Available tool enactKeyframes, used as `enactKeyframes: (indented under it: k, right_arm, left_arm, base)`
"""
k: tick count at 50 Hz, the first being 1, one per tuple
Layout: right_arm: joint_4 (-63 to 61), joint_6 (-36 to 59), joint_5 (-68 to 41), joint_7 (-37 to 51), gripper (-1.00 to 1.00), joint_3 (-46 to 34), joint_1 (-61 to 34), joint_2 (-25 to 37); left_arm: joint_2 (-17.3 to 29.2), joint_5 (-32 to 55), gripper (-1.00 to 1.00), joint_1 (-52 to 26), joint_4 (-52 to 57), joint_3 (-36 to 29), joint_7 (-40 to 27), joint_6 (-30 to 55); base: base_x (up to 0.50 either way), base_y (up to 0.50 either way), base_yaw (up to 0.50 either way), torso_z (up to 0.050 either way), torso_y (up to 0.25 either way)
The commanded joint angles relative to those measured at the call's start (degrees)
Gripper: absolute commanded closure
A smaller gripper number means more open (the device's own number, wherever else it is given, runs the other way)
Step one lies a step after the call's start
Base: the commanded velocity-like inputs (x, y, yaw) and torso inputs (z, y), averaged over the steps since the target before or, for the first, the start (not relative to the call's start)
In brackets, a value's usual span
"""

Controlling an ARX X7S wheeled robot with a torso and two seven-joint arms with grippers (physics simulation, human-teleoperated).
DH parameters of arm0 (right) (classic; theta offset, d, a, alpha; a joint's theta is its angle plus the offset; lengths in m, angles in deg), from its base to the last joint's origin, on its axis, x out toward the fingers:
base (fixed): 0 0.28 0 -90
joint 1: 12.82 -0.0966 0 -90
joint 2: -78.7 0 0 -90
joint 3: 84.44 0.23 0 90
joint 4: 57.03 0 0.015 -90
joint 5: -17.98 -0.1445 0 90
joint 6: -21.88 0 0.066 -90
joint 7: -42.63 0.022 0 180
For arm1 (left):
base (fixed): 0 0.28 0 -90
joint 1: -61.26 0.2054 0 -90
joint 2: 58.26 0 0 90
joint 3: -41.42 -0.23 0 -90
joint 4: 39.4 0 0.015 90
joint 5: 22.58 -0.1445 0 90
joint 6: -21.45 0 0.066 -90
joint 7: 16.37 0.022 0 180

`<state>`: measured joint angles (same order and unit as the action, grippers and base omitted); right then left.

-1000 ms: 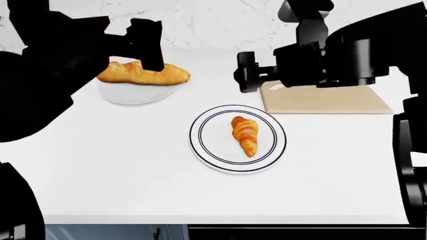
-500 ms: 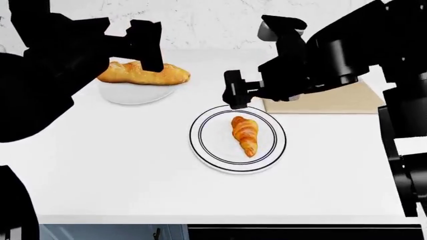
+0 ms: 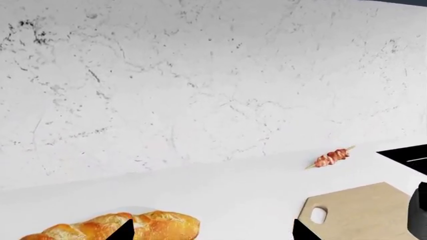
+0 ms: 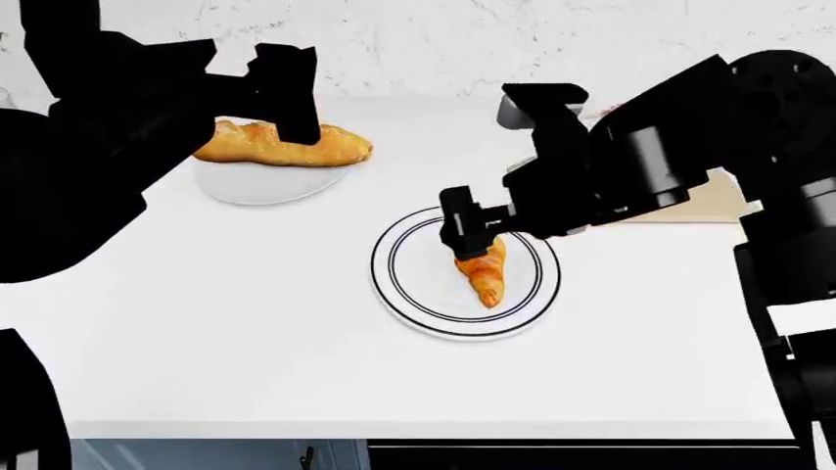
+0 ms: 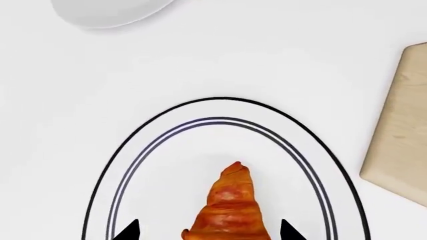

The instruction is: From the different types of pastries on the counter, select a croissant and place it on the cutting board. Then retrieve a jar of jam from the cabinet and place it alongside the croissant on the cutting board.

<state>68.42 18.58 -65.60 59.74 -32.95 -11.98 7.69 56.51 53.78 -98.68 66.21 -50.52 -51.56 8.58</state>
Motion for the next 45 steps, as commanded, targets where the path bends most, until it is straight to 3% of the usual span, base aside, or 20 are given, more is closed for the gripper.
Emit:
enactKeyframes:
  k: [1,24,25,45]
  right_arm:
    - [-1.62,-0.75,-0.04,-1.4,-1.0,-3.1,1.16,0.81]
    - [-3.62,-2.62,-0.05,-3.91,-1.0,-6.97,3.79,1.89]
    - [-3.4,-2.91,0.42,-4.55,1.0,-7.42,3.66,1.74]
    - [-2.74,-5.33,3.24,-8.84,1.0,-9.58,-2.41,1.5]
  left_arm:
    - [0.34,0.3,-1.0,0.29,-0.04,-0.53,-0.21,-0.64]
    - [0.67,0.01,-1.0,1.3,-0.19,-1.86,-0.11,-2.21]
    - [0.71,-0.14,-1.0,1.36,-0.23,-1.96,0.04,-2.35]
    - [1.23,-0.86,-1.0,1.45,-0.65,-2.99,1.0,-3.8]
  base:
    - [0.0,0.0,0.0,0.0,0.0]
    - [0.0,0.0,0.0,0.0,0.0]
    - [0.0,0.0,0.0,0.0,0.0]
    - [0.0,0.0,0.0,0.0,0.0]
